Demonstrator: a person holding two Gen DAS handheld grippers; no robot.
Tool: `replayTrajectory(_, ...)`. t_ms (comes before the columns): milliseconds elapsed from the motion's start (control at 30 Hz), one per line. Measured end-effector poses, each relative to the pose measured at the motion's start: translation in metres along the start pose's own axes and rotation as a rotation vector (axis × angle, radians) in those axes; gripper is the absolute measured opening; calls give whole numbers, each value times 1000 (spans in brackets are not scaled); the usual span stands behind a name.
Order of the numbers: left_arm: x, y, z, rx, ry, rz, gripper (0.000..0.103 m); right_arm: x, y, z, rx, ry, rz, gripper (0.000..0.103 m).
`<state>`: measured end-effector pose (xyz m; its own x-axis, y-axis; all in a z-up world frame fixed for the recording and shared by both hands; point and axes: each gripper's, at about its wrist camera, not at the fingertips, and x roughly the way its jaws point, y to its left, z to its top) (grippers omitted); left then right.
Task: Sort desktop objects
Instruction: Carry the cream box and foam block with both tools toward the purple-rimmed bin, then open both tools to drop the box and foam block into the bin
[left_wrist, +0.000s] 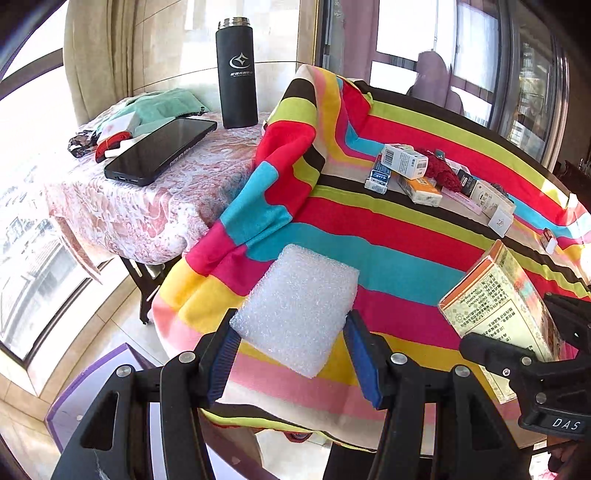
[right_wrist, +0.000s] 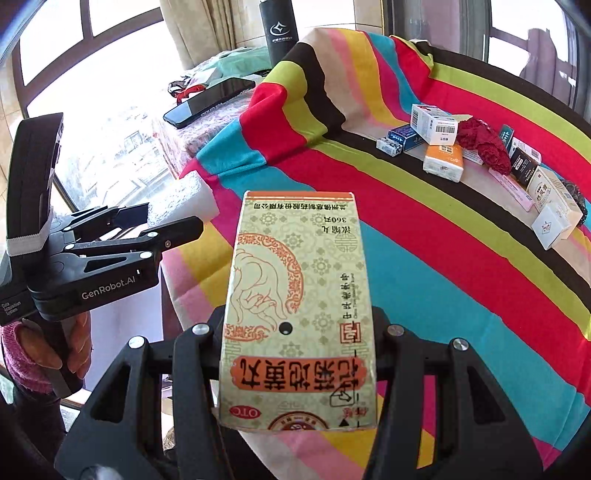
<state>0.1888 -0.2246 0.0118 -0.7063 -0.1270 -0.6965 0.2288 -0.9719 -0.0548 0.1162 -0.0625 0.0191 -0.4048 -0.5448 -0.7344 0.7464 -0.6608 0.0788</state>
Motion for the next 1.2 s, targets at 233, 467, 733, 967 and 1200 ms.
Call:
replayTrajectory(233, -35, 84, -31, -145, -9, 126, 57, 14, 81, 7, -187, 18, 115, 54)
replayTrajectory(467, -56, 157, -75, -279, 38, 264, 57, 43, 171, -8, -409, 97, 228, 54)
replayTrajectory(733, -65, 217, -115, -390, 96, 390, 57, 74, 254, -48, -634, 187, 305, 54)
replayTrajectory(967, -63, 235, -126, -416, 139, 509, 73, 102, 281, -60, -663, 270, 399, 61)
replayTrajectory(1200, -64, 230, -121, -440, 129, 528, 84, 102, 250, -52, -536, 293, 456, 66)
